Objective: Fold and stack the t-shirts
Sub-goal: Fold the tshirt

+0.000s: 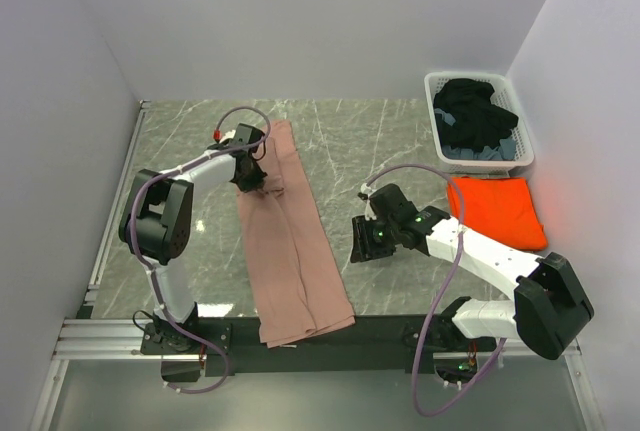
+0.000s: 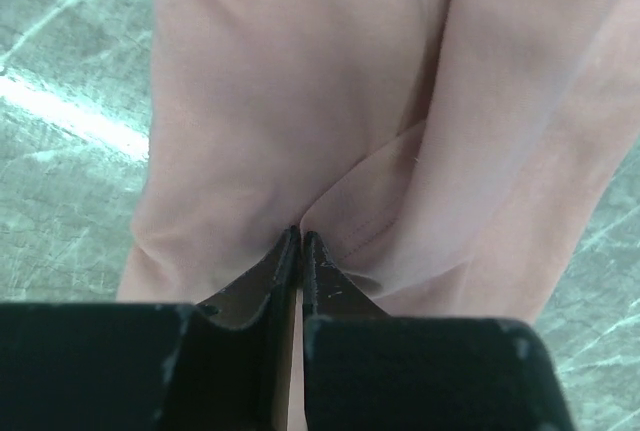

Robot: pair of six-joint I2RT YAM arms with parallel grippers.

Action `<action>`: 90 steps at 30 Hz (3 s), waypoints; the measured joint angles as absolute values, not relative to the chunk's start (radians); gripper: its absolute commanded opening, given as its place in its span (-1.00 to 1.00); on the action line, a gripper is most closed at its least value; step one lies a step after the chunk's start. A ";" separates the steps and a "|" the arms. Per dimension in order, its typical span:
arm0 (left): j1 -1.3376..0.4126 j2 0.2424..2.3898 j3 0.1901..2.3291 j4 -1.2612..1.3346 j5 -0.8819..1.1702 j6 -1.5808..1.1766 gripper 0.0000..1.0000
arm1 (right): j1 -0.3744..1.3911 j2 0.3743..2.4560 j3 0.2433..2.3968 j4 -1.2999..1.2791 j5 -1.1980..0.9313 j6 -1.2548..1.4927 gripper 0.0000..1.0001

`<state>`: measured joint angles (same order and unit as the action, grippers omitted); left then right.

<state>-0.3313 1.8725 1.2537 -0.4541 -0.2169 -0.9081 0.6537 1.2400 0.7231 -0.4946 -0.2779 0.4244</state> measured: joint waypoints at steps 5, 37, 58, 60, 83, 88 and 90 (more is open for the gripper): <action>-0.332 1.867 1.250 -0.445 -0.245 -0.914 -0.66 | 0.654 1.240 0.723 -0.495 -0.278 0.424 -0.06; -0.494 1.928 1.392 -0.434 -0.407 -0.857 -0.68 | 0.647 1.229 0.714 -0.495 -0.247 0.413 -0.07; -0.546 1.944 1.378 -0.500 -0.342 -0.912 -0.35 | 0.643 1.229 0.711 -0.494 -0.247 0.410 -0.07; -0.552 1.944 1.378 -0.503 -0.334 -0.911 -0.25 | 0.642 1.229 0.711 -0.494 -0.247 0.410 -0.07; -0.334 2.026 1.667 -0.403 -0.088 -0.718 -0.52 | 0.527 1.539 0.933 -0.117 -0.598 0.476 -0.27; -0.316 2.185 1.772 -0.375 -0.037 -0.668 -0.57 | 0.525 1.735 1.066 0.055 -0.694 0.549 -0.35; -0.311 2.239 1.801 -0.369 -0.018 -0.651 -0.58 | 0.525 1.827 1.134 0.121 -0.720 0.580 -0.36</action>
